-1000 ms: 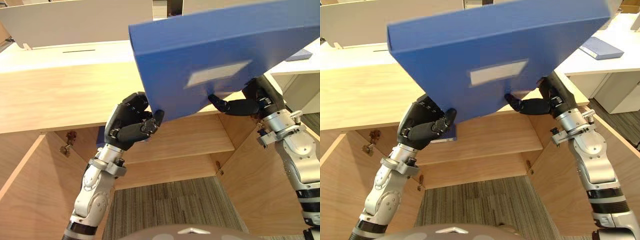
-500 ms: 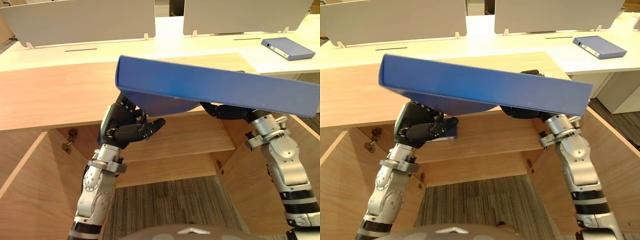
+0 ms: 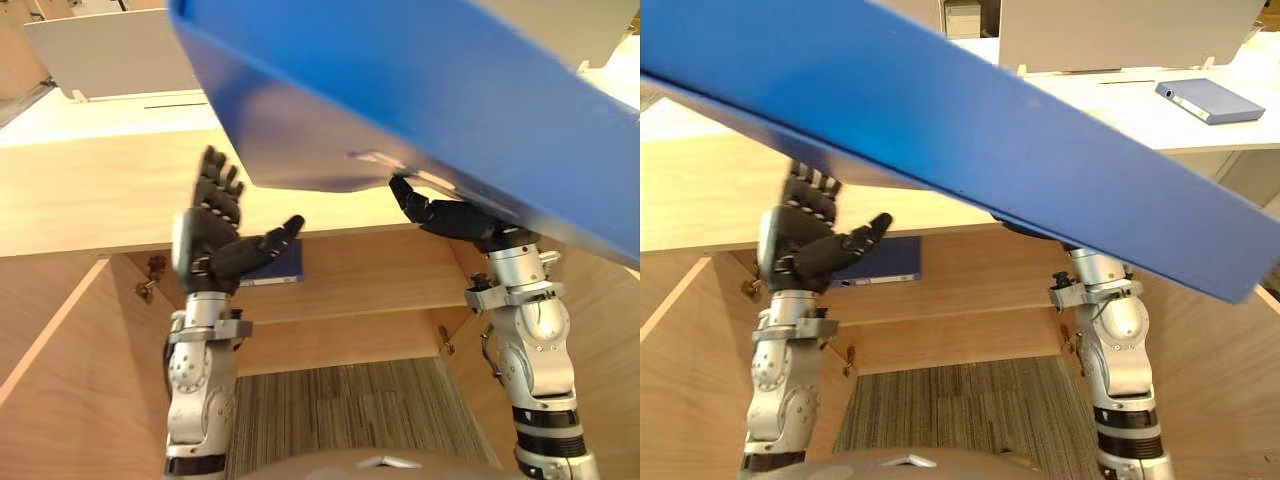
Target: Walk over to the cabinet, pick up the folder, carry it to the office cabinet, place the folder inside the office cabinet, then close the office cabinet door
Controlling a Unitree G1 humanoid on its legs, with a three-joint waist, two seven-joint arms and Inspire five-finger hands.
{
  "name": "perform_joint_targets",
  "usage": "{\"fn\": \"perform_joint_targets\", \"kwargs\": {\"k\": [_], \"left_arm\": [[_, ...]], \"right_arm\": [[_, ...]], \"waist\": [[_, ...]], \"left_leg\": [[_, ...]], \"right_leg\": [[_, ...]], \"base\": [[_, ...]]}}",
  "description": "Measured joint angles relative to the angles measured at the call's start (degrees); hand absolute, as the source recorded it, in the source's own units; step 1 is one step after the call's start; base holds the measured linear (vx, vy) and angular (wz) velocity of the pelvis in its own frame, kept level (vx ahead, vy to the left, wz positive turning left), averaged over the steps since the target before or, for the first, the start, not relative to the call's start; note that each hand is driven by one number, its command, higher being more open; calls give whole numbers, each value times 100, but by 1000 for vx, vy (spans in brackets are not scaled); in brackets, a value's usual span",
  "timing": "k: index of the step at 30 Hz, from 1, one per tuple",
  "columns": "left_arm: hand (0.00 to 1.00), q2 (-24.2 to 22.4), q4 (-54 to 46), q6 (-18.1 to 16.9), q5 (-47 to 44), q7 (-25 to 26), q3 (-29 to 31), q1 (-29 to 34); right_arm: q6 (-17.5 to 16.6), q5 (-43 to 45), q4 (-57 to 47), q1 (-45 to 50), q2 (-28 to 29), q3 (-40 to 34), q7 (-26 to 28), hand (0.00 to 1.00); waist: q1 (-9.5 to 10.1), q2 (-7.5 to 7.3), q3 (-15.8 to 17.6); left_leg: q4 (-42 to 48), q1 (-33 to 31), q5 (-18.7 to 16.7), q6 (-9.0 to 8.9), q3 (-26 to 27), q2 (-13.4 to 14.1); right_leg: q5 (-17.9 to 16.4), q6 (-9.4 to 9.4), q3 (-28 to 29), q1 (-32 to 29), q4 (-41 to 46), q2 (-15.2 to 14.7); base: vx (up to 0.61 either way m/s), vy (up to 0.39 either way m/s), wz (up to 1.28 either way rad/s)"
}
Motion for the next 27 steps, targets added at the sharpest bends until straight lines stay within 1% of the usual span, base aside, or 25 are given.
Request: {"fn": "perform_joint_targets", "kwargs": {"k": [2,5,7,12,14,18,20,23,24,27], "left_arm": [[100,-146,-122,-101,146,206,265,106],[100,-358,-176,-195,210,463,673,346],[100,-432,-175,-196,211,585,839,509],[100,-500,-164,-192,221,658,930,878],[100,-536,-115,-189,372,646,929,1025],[100,-623,402,-143,427,631,927,1212],[100,-629,767,-32,427,627,921,1252],[100,-625,1394,112,436,608,887,1285],[100,-623,1661,197,571,608,874,1292],[100,-619,1970,284,788,612,857,1299]], "right_arm": [[-2,0,-115,132,141,-87,-18,0],[-20,1,-190,223,311,-164,-61,0],[-54,2,-247,226,362,-163,-69,0],[-110,5,-402,367,480,-160,-60,0],[-109,12,-402,422,525,-149,-47,0],[-105,287,-402,589,539,-123,20,0],[-102,411,-401,612,539,-93,44,0],[-99,509,-401,732,528,120,81,0],[-80,569,-392,820,514,273,158,0],[-40,662,-309,882,471,532,242,0]], "waist": [[72,0,0],[85,1,-2],[101,-1,0],[163,-36,19],[193,-54,30],[218,-111,67],[218,-146,88],[219,-190,109],[224,-199,116],[228,-206,121]], "left_leg": [[-99,53,47,-11,-25,-2],[-258,142,134,-26,-105,-15],[-359,139,187,-55,-139,-15],[-357,121,216,-65,-271,-3],[-357,114,216,-66,-286,0],[-357,114,215,-66,-329,-3],[-358,114,215,-67,-350,-7],[-359,115,213,-70,-399,-5],[-359,107,210,-74,-411,-4],[-357,72,209,-77,-415,2]], "right_leg": [[-17,-11,-25,24,0,1],[-78,-5,-114,82,17,-6],[-103,-8,-148,75,16,2],[-128,-13,-283,87,15,6],[-128,-13,-301,92,9,6],[-134,-5,-339,120,2,-2],[-148,-1,-362,133,0,-6],[-184,-4,-415,156,1,-7],[-206,-8,-426,156,3,-7],[-211,-12,-432,122,3,1]], "base": [[-24,-22,8],[-30,-24,15],[-41,-26,11],[-2,-29,13],[6,-17,5],[-5,-12,6],[-15,-13,7],[-16,-23,9],[-6,-21,5],[-2,-8,1]]}}
